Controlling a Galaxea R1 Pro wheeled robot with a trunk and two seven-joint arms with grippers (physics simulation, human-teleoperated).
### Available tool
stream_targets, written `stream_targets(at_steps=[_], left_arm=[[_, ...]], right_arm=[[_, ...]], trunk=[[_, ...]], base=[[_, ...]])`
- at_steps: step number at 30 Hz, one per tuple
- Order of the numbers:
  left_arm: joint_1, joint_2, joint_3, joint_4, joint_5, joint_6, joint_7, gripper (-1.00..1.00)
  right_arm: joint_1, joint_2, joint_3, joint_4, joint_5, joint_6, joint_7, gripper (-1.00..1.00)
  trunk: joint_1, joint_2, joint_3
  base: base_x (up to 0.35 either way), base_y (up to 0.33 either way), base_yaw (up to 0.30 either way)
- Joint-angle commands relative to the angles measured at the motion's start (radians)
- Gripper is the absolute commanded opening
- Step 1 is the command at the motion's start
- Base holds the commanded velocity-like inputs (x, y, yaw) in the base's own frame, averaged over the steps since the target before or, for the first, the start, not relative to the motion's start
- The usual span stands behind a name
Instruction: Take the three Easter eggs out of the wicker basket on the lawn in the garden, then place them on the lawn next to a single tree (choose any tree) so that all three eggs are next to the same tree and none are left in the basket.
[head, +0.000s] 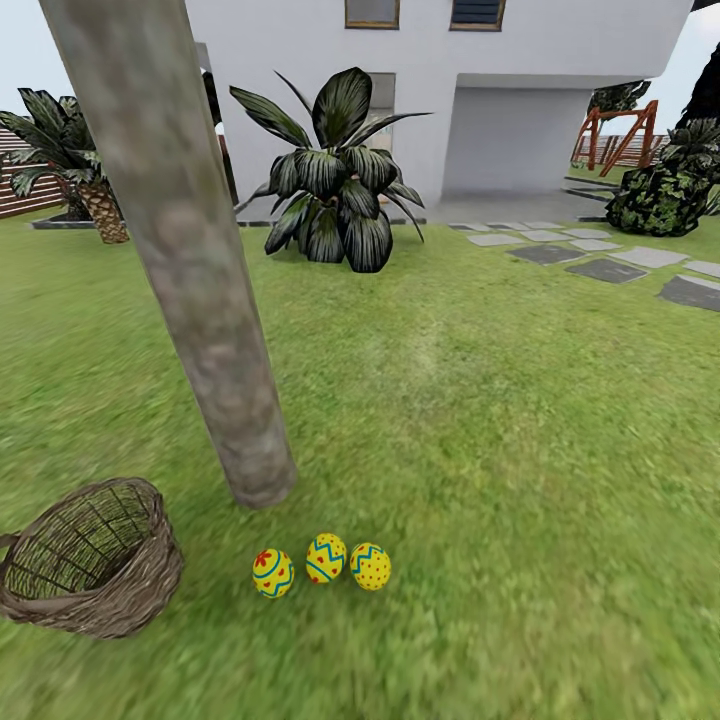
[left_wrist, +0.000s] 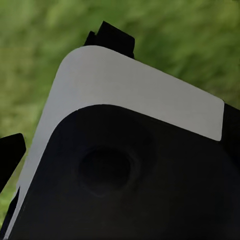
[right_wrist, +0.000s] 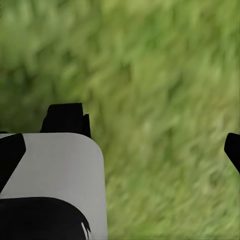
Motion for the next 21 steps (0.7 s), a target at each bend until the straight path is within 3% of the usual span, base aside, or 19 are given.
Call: stream_targets(at_steps=[1, 14, 21], left_arm=[[-0.001, 0.001, -0.008, 0.002, 0.011, 0.003, -0.006, 1.00], [-0.001, 0.007, -0.008, 0.001, 0.011, 0.003, -0.006, 1.00], [-0.001, 0.037, -0.008, 0.001, 0.011, 0.003, -0.006, 1.00]], right_arm=[[-0.001, 0.000, 0.008, 0.003, -0.010, -0.005, 0.000, 1.00], [-0.001, 0.001, 0.008, 0.003, -0.010, -0.005, 0.000, 1.00], [-0.001, 0.000, 0.008, 0.003, -0.010, -0.005, 0.000, 1.00]], trunk=[[0.000, 0.000, -0.001], [0.000, 0.000, -0.001], [0.000, 0.000, -0.001]], base=[[0.000, 0.000, 0.000], [0.000, 0.000, 0.000], [0.000, 0.000, 0.000]])
